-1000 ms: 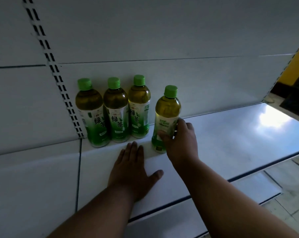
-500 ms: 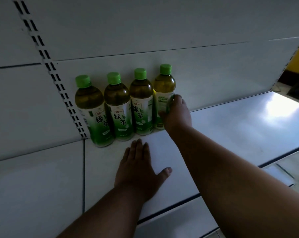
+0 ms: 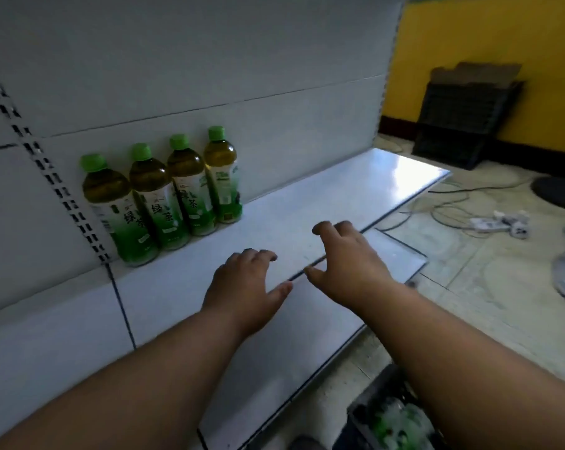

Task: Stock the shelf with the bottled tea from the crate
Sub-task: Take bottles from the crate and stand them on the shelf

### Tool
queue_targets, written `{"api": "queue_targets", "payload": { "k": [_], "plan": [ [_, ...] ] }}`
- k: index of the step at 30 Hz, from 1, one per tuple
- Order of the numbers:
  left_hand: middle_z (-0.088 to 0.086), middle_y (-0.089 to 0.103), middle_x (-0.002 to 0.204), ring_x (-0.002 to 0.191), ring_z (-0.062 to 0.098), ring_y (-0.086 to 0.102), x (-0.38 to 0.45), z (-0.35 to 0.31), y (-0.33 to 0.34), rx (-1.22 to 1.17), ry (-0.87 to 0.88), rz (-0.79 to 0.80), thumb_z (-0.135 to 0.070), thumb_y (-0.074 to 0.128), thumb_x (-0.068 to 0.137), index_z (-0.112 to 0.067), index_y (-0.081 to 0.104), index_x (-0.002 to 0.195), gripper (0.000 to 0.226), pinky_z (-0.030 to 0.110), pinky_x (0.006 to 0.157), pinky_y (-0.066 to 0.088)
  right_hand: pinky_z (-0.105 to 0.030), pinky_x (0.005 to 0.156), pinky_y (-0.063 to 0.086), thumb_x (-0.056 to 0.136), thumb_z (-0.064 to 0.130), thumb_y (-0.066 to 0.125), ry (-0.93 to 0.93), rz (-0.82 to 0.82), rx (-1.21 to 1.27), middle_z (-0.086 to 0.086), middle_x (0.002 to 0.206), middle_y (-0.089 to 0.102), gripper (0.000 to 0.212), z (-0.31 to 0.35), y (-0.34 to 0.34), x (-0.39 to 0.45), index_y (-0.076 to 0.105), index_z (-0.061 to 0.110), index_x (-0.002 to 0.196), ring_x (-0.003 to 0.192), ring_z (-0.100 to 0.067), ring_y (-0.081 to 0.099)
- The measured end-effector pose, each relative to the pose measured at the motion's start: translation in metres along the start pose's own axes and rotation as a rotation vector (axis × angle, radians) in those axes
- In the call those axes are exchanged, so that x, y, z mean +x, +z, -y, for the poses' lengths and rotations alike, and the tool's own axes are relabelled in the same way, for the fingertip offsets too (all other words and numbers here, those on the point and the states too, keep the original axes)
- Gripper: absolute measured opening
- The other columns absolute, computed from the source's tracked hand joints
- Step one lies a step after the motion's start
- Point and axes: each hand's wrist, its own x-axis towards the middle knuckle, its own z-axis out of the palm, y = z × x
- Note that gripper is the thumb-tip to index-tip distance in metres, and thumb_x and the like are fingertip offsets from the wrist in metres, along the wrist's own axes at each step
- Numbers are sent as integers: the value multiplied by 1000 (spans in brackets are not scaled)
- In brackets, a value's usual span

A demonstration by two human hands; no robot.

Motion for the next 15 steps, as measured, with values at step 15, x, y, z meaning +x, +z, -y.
{"api": "queue_targets", "payload": {
  "k": [15],
  "plan": [
    [-3, 52, 132, 122, 22, 46, -139, -173, 99, 82, 509, 307, -72, 45, 84, -28, 43, 137, 69, 41, 100, 37, -45, 91, 47, 81, 50, 70, 652, 53, -110, -10, 128, 46, 65, -144, -48, -252, 41, 19, 130, 117, -33, 48]
  ]
}}
